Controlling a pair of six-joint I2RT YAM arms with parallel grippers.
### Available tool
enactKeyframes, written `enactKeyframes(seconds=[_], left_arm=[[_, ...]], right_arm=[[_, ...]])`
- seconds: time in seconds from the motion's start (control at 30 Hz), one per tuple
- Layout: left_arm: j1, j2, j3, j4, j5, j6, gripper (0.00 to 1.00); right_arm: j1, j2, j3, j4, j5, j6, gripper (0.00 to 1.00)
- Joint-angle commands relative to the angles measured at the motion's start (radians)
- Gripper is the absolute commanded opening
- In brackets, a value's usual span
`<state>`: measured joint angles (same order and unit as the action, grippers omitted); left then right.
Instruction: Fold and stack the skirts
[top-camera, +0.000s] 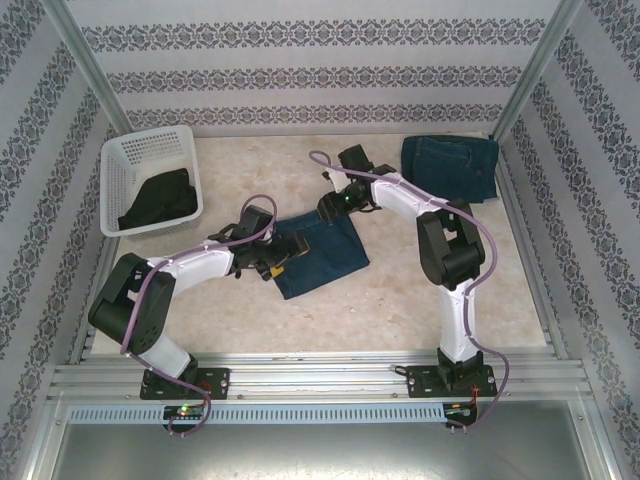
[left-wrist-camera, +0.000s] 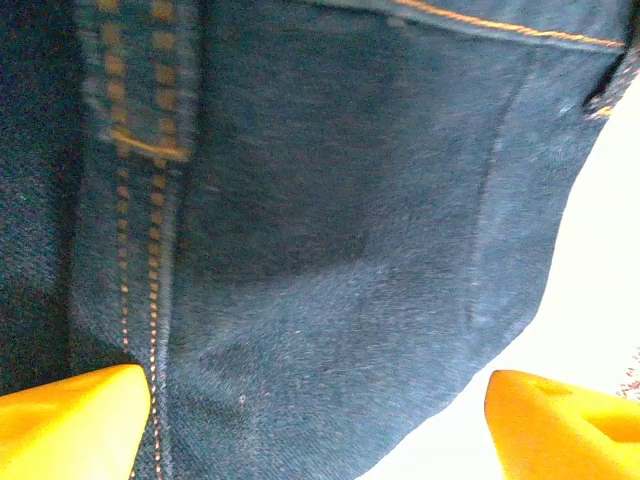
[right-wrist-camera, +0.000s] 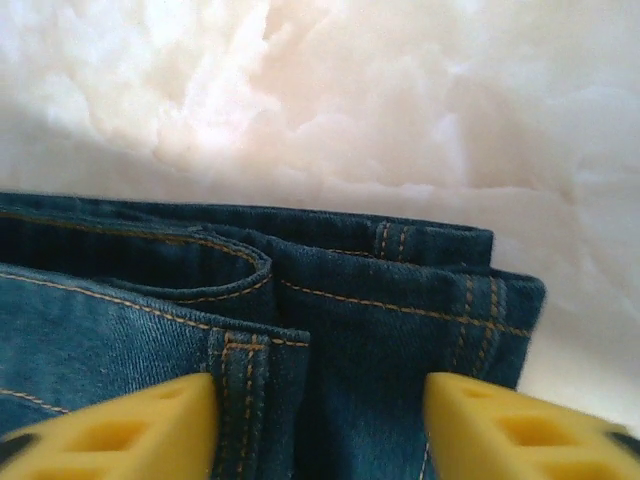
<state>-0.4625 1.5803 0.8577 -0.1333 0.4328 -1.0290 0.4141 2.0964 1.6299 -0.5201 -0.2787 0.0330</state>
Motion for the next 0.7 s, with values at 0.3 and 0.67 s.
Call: enactKeyframes(seconds=[0.3,0.67], left_arm=[[-0.03,0.028,0.198,-0.031,0.083,0.078,1.0],[-0.03,0.152,0.149,-0.007,0.018,0.005,1.0]], right_arm=[[-0.163,-0.187,-0.269,-0.001,-0.291,0.14,0.98],[-0.172,-0.065,-0.248,-0.037,-0.415,0.119,0.98]])
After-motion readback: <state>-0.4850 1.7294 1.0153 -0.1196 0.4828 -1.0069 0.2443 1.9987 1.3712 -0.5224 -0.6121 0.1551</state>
